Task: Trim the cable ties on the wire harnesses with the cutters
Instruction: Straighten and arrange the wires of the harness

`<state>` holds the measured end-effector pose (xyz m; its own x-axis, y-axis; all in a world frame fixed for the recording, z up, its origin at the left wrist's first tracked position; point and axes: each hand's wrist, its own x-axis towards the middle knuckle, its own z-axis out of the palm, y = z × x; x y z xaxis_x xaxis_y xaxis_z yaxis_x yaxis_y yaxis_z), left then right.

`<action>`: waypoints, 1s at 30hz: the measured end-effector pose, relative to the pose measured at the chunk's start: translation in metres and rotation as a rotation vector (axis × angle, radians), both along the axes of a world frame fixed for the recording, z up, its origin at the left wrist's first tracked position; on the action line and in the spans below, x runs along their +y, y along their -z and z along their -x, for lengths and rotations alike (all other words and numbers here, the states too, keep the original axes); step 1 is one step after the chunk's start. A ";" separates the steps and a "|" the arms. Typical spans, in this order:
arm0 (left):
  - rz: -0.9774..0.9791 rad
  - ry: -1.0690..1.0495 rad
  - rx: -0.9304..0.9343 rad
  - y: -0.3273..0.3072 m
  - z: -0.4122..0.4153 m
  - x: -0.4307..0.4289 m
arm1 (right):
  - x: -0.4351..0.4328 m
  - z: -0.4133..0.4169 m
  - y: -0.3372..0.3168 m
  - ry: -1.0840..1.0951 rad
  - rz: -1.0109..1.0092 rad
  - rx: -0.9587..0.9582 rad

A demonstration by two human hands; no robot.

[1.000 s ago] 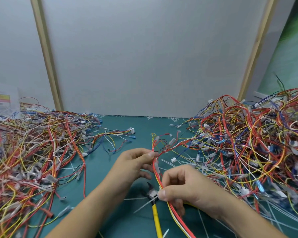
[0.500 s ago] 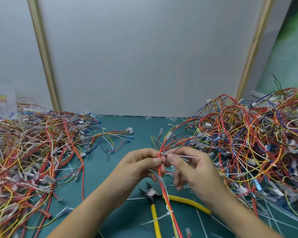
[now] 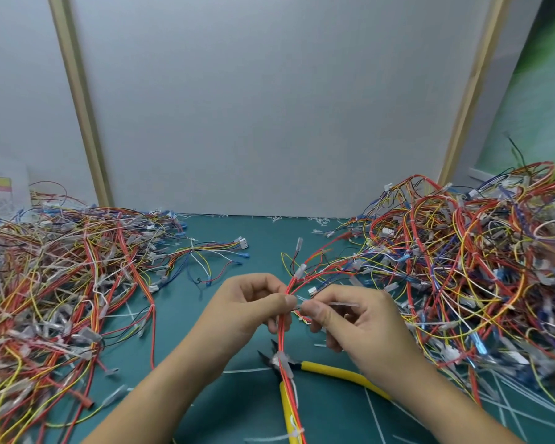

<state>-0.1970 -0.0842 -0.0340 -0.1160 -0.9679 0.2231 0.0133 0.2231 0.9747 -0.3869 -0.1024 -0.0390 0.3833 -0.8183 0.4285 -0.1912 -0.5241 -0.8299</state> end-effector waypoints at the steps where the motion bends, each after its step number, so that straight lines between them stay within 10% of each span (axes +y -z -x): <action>1: 0.012 -0.007 -0.006 -0.001 -0.001 0.000 | 0.000 0.000 0.000 -0.005 -0.008 -0.002; 14: 0.045 -0.080 0.061 0.004 -0.004 -0.006 | -0.003 0.000 -0.002 -0.046 -0.155 -0.032; 21: 0.014 -0.267 0.302 0.009 -0.009 -0.011 | 0.021 -0.007 -0.010 -0.473 -0.543 0.205; 30: 0.020 -0.425 0.051 0.007 -0.010 -0.012 | -0.048 -0.034 -0.066 0.050 -0.312 -0.009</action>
<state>-0.1868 -0.0960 -0.0414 0.3038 -0.9226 0.2377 -0.0360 0.2382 0.9705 -0.3532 -0.1507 0.0271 0.3369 -0.9283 0.1572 -0.2020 -0.2343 -0.9509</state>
